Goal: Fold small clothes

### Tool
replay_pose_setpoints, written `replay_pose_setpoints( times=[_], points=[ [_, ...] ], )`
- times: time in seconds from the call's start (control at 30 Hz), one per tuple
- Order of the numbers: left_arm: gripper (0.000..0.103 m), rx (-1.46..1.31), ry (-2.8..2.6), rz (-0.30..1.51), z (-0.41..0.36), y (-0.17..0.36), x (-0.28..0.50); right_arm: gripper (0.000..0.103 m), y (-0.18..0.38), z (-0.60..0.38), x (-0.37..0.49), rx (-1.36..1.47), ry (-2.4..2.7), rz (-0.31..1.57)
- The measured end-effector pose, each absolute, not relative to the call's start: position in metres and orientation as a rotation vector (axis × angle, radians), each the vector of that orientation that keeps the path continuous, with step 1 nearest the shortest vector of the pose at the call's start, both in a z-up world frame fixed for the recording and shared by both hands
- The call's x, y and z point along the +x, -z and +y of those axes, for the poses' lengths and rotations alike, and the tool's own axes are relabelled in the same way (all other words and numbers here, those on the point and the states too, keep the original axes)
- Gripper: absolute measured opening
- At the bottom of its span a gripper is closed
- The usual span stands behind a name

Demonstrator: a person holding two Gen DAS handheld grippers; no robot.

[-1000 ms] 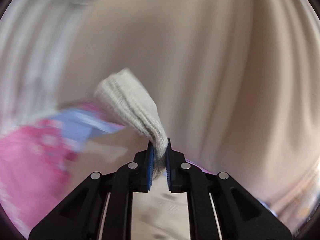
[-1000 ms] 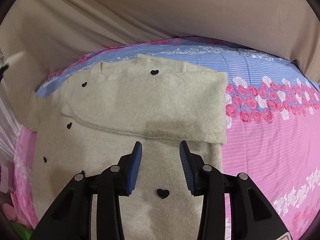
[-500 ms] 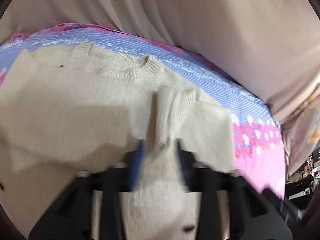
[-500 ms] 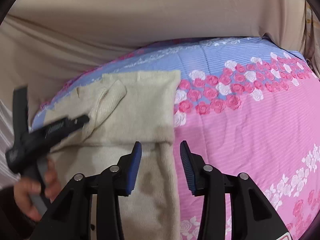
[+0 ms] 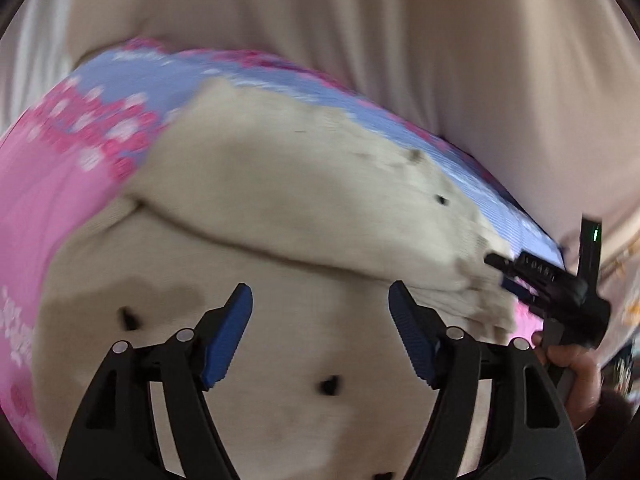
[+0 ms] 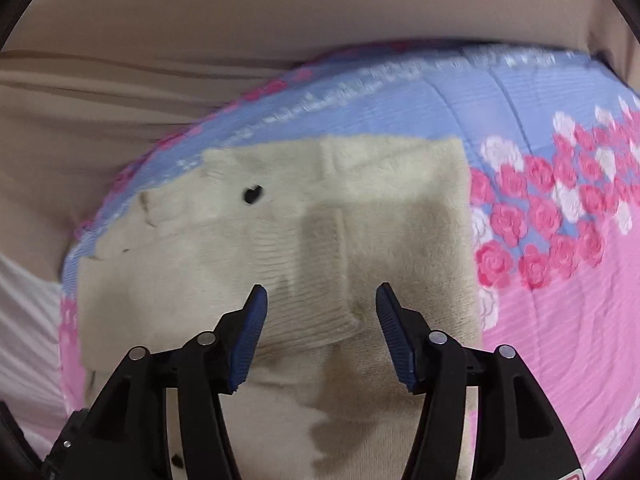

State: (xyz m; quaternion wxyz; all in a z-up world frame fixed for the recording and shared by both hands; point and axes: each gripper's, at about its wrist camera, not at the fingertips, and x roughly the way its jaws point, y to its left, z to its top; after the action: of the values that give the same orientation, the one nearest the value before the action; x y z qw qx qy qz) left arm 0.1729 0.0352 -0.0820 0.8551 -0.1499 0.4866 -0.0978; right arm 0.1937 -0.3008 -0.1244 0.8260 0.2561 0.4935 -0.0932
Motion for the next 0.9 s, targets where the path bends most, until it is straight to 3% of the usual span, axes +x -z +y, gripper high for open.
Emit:
replay_pose_setpoints(
  times=[0.03,0.07,0.3,0.47,0.6,0.63,0.67,0.7,0.73,0.9],
  points=[
    [0.068,-0.340,0.193,1.031,0.044,0.086,0.175,0.026,0.132,-0.300,0.196,0.562,0.179,1.072],
    [0.068,-0.360,0.175,1.036,0.050,0.090,0.176,0.008,0.137,-0.296,0.200,0.589,0.131,1.086],
    [0.069,-0.569,0.085,1.015,0.101,0.101,0.197,0.009,0.063,-0.315,0.177,0.567,0.117,0.825],
    [0.069,-0.833,0.033,1.067,0.136,0.137,0.227,0.010,0.111,-0.334,0.181,0.511,0.175,0.990],
    [0.068,-1.008,-0.012,1.071,0.149,0.155,0.239,0.011,0.115,-0.332,0.173,0.534,0.169,0.971],
    [0.063,-1.032,-0.023,1.066,0.150,0.157,0.240,0.011,0.114,-0.331,0.173,0.527,0.172,0.968],
    [0.050,-1.036,-0.031,1.064,0.150,0.157,0.240,0.011,0.112,-0.331,0.170,0.523,0.170,0.961],
    [0.026,-1.017,-0.045,1.060,0.152,0.156,0.241,0.011,0.111,-0.330,0.170,0.525,0.168,0.951],
    [0.019,-1.004,-0.057,1.047,0.154,0.155,0.241,0.012,0.111,-0.332,0.167,0.534,0.166,0.939],
    [0.016,-1.008,-0.141,1.015,0.170,0.160,0.232,0.013,0.132,-0.330,0.154,0.478,0.169,1.007]
  ],
)
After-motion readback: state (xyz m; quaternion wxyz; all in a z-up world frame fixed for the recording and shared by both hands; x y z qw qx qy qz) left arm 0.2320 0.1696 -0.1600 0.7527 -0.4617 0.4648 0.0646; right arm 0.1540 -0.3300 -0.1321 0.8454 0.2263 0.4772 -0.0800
